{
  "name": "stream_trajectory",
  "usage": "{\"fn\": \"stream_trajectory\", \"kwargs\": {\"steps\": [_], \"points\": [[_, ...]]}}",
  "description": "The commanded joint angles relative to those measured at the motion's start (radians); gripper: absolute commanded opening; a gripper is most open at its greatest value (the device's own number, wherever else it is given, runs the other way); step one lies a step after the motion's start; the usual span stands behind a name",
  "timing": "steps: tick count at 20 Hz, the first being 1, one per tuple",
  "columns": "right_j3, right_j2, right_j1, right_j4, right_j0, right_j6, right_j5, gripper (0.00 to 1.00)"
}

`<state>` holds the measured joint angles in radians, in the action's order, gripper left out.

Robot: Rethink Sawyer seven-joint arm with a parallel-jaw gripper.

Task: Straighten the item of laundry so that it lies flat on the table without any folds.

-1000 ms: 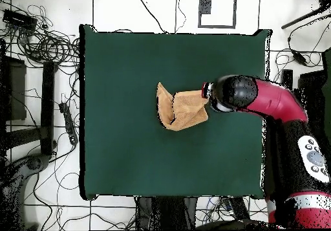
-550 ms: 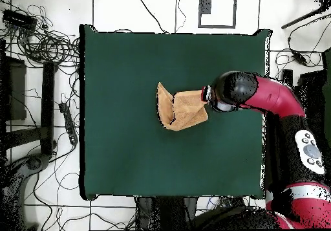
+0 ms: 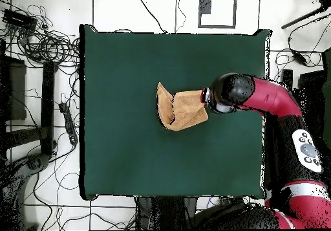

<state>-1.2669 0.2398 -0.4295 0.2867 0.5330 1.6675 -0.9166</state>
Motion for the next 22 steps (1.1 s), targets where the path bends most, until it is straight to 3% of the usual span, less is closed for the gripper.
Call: {"fn": "stream_trajectory", "kwargs": {"steps": [1, 9, 14, 17, 22], "points": [[-0.091, 0.046, -0.014, 0.015, -0.022, 0.050, 0.161, 0.00], [-0.062, 0.043, -0.002, -0.007, -0.029, 0.047, 0.109, 0.00], [-0.084, 0.048, 0.000, 0.014, -0.020, 0.038, 0.188, 0.00], [-0.138, 0.066, -0.014, 0.014, 0.004, 0.063, 0.316, 0.00], [-0.117, 0.053, -0.006, 0.006, -0.008, 0.041, 0.265, 0.00]]}}
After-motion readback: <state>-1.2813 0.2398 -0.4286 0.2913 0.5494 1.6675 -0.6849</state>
